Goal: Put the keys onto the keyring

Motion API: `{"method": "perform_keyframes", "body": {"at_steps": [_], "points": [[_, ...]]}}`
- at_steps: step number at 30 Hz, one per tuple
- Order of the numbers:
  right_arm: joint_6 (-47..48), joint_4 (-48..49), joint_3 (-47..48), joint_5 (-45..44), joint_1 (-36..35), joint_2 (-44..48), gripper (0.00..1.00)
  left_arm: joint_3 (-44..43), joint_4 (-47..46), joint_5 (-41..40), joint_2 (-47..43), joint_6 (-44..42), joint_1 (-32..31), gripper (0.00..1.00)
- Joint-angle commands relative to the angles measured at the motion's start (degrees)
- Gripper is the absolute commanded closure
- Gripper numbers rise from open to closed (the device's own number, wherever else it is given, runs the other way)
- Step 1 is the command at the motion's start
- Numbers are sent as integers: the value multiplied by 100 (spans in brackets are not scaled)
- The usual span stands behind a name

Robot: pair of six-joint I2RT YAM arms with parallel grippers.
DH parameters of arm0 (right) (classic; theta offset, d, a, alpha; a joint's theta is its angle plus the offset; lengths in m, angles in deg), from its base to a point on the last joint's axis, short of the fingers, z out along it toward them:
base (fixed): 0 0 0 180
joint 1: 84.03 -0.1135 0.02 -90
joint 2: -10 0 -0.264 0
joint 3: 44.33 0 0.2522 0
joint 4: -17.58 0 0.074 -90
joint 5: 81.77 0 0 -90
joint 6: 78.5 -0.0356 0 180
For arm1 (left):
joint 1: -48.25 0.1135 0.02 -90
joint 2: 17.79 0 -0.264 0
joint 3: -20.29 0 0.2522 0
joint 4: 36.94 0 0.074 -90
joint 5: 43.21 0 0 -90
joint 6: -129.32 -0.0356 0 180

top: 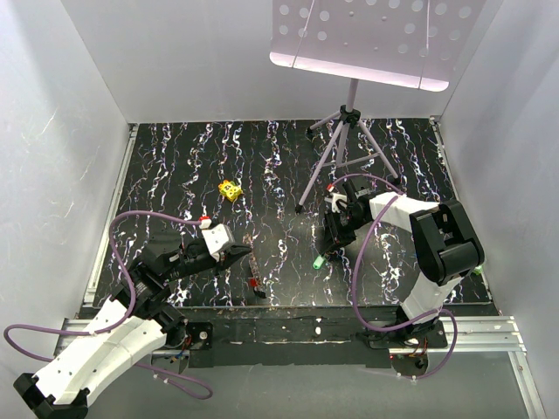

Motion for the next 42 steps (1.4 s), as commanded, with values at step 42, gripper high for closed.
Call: {"method": "perform_keyframes", "body": {"at_steps": [42], "points": [[266, -228, 207, 112, 4, -76, 99, -16, -194, -15, -96, -66, 27, 100]]}}
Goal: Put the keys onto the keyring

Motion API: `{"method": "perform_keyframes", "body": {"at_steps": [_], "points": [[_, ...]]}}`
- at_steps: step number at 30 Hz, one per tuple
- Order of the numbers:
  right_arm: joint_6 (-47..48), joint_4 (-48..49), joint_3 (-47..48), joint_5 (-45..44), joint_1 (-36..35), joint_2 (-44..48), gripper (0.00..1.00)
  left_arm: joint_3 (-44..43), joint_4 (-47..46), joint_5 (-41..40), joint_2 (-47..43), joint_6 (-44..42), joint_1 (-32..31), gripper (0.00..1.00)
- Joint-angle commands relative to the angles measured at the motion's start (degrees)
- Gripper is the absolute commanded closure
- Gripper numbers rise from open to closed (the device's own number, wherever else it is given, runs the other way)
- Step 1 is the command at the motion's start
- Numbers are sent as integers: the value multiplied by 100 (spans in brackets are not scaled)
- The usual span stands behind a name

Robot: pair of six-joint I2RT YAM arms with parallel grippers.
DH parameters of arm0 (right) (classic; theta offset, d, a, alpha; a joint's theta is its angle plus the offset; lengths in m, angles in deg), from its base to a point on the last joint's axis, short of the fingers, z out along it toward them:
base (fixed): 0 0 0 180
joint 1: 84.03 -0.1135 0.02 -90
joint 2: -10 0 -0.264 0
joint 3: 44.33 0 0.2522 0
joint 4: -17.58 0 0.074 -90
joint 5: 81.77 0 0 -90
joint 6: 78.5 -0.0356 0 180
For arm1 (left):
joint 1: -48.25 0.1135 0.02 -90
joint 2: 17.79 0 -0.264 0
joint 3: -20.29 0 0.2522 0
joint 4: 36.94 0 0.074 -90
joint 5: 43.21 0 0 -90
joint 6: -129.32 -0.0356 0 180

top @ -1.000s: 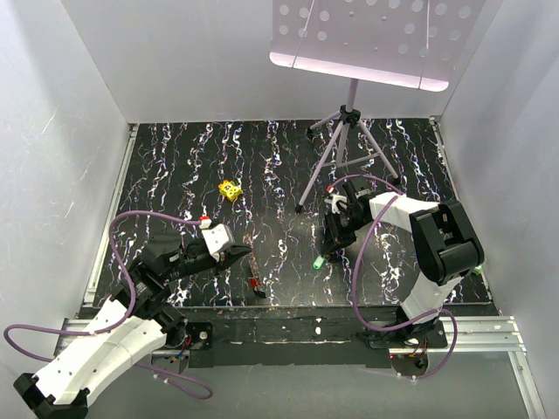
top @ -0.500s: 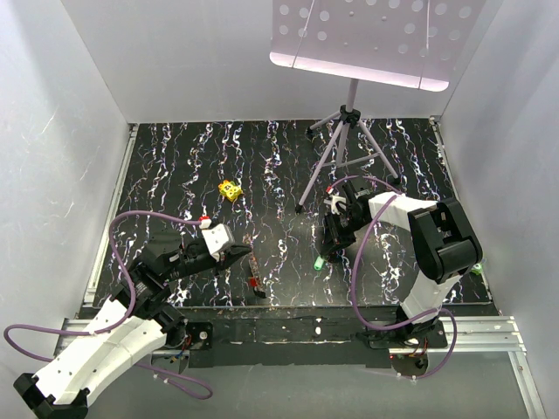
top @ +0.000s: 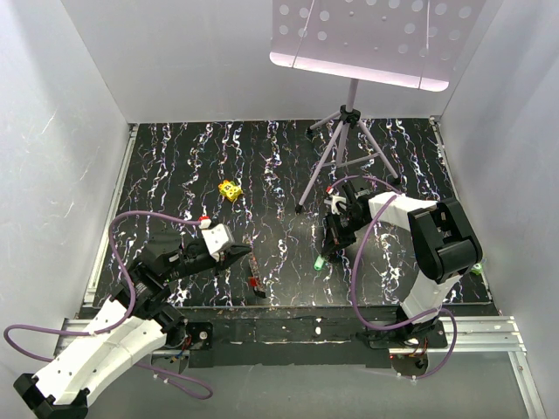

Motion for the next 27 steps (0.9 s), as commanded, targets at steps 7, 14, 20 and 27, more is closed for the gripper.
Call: {"method": "perform_keyframes", "body": {"at_steps": [7, 14, 20, 27], "points": [[698, -520, 486, 332, 22, 459, 99, -8, -212, 30, -111, -57, 27, 100], [1770, -1398, 1092, 359, 31, 1311, 99, 36, -370, 92, -252, 31, 36, 100], [3447, -2541, 2120, 516, 31, 2234, 99, 28, -607, 162, -401, 127, 27, 100], [4724, -2650, 3114, 597, 31, 3131, 99, -271, -905, 285, -235, -22, 27, 100]]}}
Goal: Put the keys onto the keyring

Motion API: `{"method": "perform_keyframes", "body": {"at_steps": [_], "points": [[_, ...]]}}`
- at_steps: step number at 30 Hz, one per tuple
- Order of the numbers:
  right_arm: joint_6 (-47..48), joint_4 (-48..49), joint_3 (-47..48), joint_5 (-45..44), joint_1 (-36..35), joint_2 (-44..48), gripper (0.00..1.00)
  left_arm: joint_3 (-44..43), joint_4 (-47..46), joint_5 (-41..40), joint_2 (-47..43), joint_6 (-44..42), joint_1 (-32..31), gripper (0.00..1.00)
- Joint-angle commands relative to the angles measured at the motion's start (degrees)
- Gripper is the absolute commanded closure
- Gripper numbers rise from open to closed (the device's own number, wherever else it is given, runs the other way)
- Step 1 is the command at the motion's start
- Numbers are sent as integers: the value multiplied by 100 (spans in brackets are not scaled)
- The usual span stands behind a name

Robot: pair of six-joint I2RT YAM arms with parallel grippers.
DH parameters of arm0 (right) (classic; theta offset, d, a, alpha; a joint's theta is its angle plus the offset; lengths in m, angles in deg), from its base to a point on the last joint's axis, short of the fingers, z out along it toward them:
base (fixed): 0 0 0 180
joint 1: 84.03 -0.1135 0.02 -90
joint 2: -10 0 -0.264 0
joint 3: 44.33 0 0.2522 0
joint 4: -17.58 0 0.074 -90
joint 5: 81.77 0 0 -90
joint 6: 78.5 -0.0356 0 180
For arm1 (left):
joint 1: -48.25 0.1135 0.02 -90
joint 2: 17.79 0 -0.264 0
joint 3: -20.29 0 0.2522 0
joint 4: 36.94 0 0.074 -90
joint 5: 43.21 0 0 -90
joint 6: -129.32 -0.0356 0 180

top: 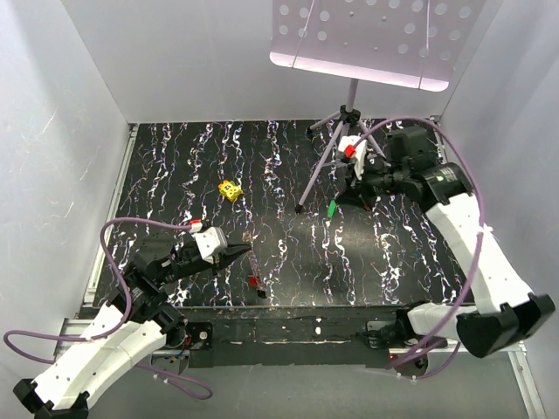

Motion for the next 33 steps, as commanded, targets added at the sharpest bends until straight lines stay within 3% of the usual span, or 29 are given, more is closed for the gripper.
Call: {"method": "perform_keyframes", "body": {"at_steps": [1, 5, 9, 14, 18, 24, 30, 33], "points": [[907, 7, 531, 48, 59, 548, 99, -391, -608, 187, 104, -105, 33, 100], [55, 1175, 14, 64, 191, 1207, 99, -418, -1004, 319, 236, -167, 25, 100], [203, 1124, -214, 986, 95, 1541, 99, -348, -1338, 424, 254, -237, 33, 100], [554, 3152, -2005, 1435, -239, 2894, 99, 73, -2102, 609, 35, -343, 33, 100], [1510, 2849, -2422, 1831, -625, 3195, 99, 311, -2410, 697, -19, -334, 34, 100], [2987, 2339, -2466, 1569, -1354, 3081, 99, 302, -2375, 890, 192, -308, 34, 100], [3323, 2478, -2668, 901, -2207, 2993, 99, 697, -3236, 1013, 281, -9, 42, 100], [3340, 2628, -2755, 707, -2506, 2940, 99, 716, -3158, 1013, 307, -70, 42, 100]]}}
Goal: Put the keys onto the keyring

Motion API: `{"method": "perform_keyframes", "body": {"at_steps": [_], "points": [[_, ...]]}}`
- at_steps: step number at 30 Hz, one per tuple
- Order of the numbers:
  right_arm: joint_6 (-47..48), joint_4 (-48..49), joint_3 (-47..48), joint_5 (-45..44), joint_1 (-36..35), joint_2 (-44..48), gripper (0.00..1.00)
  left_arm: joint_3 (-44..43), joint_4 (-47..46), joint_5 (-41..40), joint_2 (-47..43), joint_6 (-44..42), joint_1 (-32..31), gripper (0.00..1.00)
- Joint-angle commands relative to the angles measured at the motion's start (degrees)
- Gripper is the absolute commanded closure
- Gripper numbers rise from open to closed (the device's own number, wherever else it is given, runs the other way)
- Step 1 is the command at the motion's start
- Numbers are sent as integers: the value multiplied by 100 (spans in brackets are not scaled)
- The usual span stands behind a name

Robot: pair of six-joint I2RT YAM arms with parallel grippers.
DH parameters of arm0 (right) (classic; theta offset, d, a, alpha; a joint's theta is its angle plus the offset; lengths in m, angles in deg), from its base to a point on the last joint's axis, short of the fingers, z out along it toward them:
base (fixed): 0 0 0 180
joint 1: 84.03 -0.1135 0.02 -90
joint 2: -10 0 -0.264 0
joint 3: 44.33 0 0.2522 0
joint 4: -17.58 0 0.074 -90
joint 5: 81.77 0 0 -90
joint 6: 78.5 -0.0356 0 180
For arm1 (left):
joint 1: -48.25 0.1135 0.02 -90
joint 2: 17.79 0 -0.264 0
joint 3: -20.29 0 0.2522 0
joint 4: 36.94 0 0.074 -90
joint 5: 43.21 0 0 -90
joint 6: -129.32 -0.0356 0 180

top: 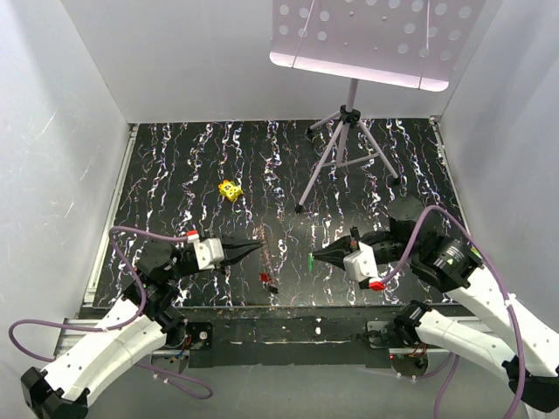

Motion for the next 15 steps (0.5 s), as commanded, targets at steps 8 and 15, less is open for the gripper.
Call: {"method": "perform_keyframes", "body": {"at_steps": [8, 15], "points": [[100, 253, 3, -369, -706, -309, 99, -173, -241, 460, 245, -44, 38, 100], [-382, 374, 56, -413, -776, -467, 99, -129, -373, 574, 315, 44, 47, 100]]}}
